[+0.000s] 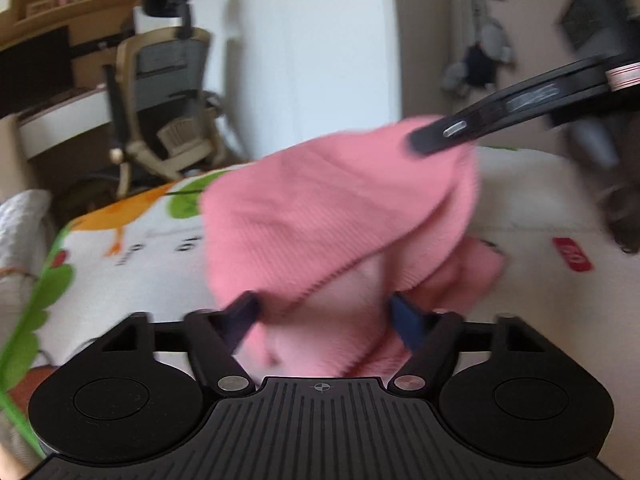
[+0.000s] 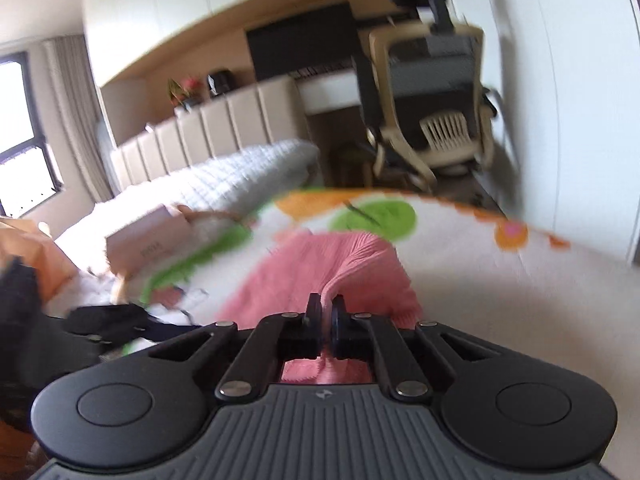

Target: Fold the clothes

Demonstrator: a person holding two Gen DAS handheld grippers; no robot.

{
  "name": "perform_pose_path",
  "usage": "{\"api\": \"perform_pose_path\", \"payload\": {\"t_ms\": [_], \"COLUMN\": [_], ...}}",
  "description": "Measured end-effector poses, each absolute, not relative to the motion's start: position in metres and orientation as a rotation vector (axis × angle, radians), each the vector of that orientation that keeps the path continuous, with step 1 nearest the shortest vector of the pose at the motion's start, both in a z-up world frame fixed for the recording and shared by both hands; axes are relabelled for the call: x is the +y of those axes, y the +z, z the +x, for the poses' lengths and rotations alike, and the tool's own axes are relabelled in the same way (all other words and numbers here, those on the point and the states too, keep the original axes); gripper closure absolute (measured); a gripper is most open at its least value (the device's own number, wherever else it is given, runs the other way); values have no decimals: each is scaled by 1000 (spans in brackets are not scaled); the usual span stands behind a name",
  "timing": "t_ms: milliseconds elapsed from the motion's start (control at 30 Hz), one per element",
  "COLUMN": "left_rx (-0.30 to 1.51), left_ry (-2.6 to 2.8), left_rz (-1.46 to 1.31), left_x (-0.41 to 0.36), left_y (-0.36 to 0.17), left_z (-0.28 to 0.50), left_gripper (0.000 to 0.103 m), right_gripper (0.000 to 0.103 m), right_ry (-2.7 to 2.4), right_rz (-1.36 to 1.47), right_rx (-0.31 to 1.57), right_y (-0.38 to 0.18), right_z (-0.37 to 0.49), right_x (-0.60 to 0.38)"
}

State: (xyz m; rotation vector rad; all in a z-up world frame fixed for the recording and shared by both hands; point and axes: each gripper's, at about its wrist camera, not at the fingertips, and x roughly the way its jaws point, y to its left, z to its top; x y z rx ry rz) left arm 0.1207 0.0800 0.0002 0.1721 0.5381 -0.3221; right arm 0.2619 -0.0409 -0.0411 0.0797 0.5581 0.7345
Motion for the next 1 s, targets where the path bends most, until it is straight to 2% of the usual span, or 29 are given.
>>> {"api": "perform_pose_path", "payload": {"t_ms": [100,200,300,467,567,633,700,867,967,1000], "left_rx": [537,557,573,566,602,651,670,706,700,700], "left_ry": [-284,-357,-474,-407,-256,-213,-222,-251,-241,-238], "left_rz": [160,114,-29,-317,-333,-306,-280,-216,-197,-194], "left_x": [95,106,118,144,149,145,140,123,118,116], "left_y": [3,7,14,18,7,-4,-10,-17,-18,-18], "left_z": [121,114,110,136,162,174,175,169,166,166], "left_gripper": [24,23,8,8,9,16,16,15,15,15], "right_gripper": [99,99,99,99,98,96,83,78,58,57], "right_ry": [756,727,684,668,673,680,683,713,749,750], "right_rz": [81,74,90,69,36,6,-13,-27,-31,-34], "right_rx": [561,668,767,774,751,715,660,514,513,538], "right_y": [-33,-61,-91,-98,-89,-78,-63,-27,-28,-34], "right_z": [253,253,256,254,253,252,255,274,297,307], "right_x": [-44,-45,-52,-59,-60,-61,-61,-41,-6,6]}}
